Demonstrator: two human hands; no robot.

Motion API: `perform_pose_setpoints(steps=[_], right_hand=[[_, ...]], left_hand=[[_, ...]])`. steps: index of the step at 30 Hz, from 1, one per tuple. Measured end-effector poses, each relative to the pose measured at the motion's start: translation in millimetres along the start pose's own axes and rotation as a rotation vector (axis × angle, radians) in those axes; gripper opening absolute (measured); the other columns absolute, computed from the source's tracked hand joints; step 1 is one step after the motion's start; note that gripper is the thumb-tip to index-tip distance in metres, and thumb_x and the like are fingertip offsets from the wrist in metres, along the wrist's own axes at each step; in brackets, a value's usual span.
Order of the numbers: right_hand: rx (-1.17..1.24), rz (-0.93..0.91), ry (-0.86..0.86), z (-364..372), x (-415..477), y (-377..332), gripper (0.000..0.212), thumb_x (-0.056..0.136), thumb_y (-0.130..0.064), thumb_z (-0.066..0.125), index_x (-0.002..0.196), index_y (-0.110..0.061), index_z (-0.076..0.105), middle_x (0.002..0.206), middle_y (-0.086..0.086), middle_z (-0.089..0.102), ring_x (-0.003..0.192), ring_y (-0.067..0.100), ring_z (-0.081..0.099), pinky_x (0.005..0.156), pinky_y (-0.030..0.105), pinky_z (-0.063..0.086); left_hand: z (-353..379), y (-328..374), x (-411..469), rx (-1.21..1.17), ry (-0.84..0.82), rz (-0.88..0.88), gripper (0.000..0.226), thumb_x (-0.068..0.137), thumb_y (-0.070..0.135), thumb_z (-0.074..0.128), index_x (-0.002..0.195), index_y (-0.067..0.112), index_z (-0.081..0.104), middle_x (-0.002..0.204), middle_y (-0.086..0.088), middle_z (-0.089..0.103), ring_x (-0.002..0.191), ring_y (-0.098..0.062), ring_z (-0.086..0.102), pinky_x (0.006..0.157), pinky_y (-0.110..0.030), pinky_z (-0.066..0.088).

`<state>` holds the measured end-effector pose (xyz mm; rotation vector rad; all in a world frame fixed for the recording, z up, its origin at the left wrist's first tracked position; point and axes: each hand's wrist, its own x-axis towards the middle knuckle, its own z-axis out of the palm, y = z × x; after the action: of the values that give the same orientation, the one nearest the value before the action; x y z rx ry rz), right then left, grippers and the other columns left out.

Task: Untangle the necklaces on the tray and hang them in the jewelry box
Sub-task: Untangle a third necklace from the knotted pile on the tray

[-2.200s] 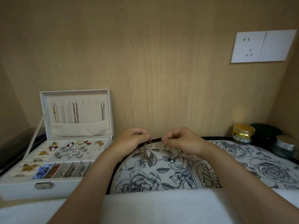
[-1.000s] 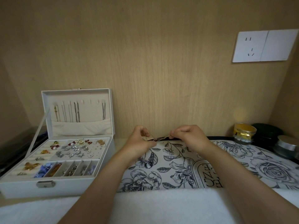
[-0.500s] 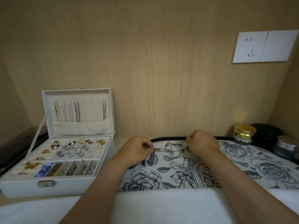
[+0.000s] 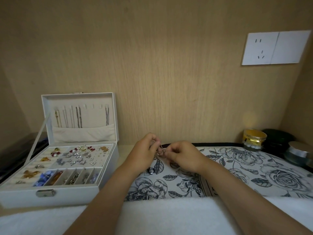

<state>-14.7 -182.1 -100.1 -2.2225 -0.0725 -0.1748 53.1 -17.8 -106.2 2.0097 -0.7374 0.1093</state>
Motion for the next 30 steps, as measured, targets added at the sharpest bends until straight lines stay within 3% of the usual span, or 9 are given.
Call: perform_pose_setpoints(steps=[2, 5, 8, 12, 17, 19, 22, 25, 30], right_hand=[[0.153, 0.036, 0.014, -4.6, -0.9, -1.9, 0.015, 0.096, -0.023, 0.066, 0.089, -0.017, 0.078, 0.065, -0.005, 0.069, 0.059, 0.003, 0.058, 0.063, 0.023, 0.050], [0.213, 0.053, 0.071, -8.6, -2.4, -5.8, 0.012, 0.094, -0.021, 0.068, 0.093, -0.019, 0.080, 0.059, -0.012, 0.067, 0.053, -0.004, 0.056, 0.058, 0.012, 0.045], [0.252, 0.049, 0.104, -9.1, -1.9, -7.1, 0.013, 0.092, -0.023, 0.071, 0.084, -0.027, 0.079, 0.078, -0.006, 0.077, 0.077, 0.004, 0.071, 0.075, 0.017, 0.053], [0.318, 0.083, 0.152, -10.6, -1.4, -7.1, 0.010, 0.092, -0.018, 0.070, 0.090, -0.014, 0.079, 0.055, -0.012, 0.065, 0.043, -0.004, 0.053, 0.049, 0.010, 0.039], [0.341, 0.077, 0.165, -11.3, -1.8, -4.7, 0.008, 0.089, -0.014, 0.073, 0.090, -0.008, 0.079, 0.061, -0.010, 0.068, 0.043, -0.006, 0.053, 0.044, 0.007, 0.038], [0.350, 0.076, 0.174, -11.1, -0.5, -3.0, 0.007, 0.088, -0.013, 0.074, 0.090, -0.007, 0.078, 0.058, -0.011, 0.067, 0.041, -0.007, 0.052, 0.044, 0.007, 0.038], [0.304, 0.058, 0.163, -9.5, 0.8, -2.5, 0.005, 0.087, -0.015, 0.076, 0.089, -0.012, 0.079, 0.065, -0.011, 0.072, 0.053, -0.007, 0.059, 0.055, 0.008, 0.043], [0.238, 0.040, 0.147, -7.5, 2.6, 0.4, 0.005, 0.085, -0.019, 0.078, 0.084, -0.023, 0.080, 0.081, -0.005, 0.077, 0.076, 0.002, 0.070, 0.073, 0.015, 0.052], [0.227, 0.034, 0.156, -5.4, 3.1, -1.1, 0.005, 0.087, -0.020, 0.076, 0.083, -0.022, 0.079, 0.082, -0.006, 0.077, 0.082, 0.005, 0.070, 0.079, 0.017, 0.054]], left_hand=[[-1.1, 1.0, 0.6, -0.004, 0.030, -0.021, 0.010, 0.101, 0.022, 0.053, 0.093, 0.027, 0.056, 0.076, 0.009, 0.067, 0.054, 0.006, 0.053, 0.053, -0.013, 0.040], [-0.5, 0.3, -0.1, 0.000, 0.022, -0.044, 0.008, 0.100, 0.023, 0.055, 0.093, 0.024, 0.059, 0.080, 0.008, 0.068, 0.067, 0.001, 0.061, 0.057, -0.013, 0.042], [-0.2, 1.4, 0.1, 0.035, 0.023, -0.037, 0.007, 0.096, 0.023, 0.060, 0.091, 0.026, 0.062, 0.086, 0.008, 0.064, 0.066, -0.001, 0.057, 0.061, -0.016, 0.044], [-3.3, 6.0, -1.1, -0.051, -0.048, -0.057, 0.008, 0.094, 0.031, 0.063, 0.089, 0.027, 0.068, 0.087, 0.013, 0.066, 0.072, 0.002, 0.058, 0.070, -0.022, 0.045], [-8.7, 11.6, -5.6, -0.063, -0.036, -0.061, 0.003, 0.088, 0.034, 0.073, 0.087, 0.032, 0.075, 0.073, 0.016, 0.070, 0.055, -0.003, 0.061, 0.055, -0.020, 0.046], [-8.9, 11.1, -4.2, -0.016, -0.015, -0.071, 0.005, 0.088, 0.036, 0.072, 0.085, 0.036, 0.076, 0.071, 0.019, 0.071, 0.061, -0.005, 0.067, 0.061, -0.024, 0.051], [-6.0, 8.4, -1.1, 0.022, 0.005, -0.093, 0.008, 0.088, 0.036, 0.069, 0.081, 0.035, 0.073, 0.076, 0.019, 0.072, 0.075, -0.006, 0.069, 0.078, -0.034, 0.057], [-2.8, 8.8, -0.1, 0.046, 0.028, -0.114, 0.010, 0.089, 0.030, 0.065, 0.081, 0.030, 0.070, 0.076, 0.013, 0.070, 0.074, -0.007, 0.066, 0.073, -0.029, 0.054], [-4.9, 11.1, -0.9, 0.265, 0.003, -0.014, 0.009, 0.093, 0.033, 0.061, 0.087, 0.027, 0.064, 0.086, 0.011, 0.068, 0.071, -0.005, 0.065, 0.070, -0.032, 0.056]])
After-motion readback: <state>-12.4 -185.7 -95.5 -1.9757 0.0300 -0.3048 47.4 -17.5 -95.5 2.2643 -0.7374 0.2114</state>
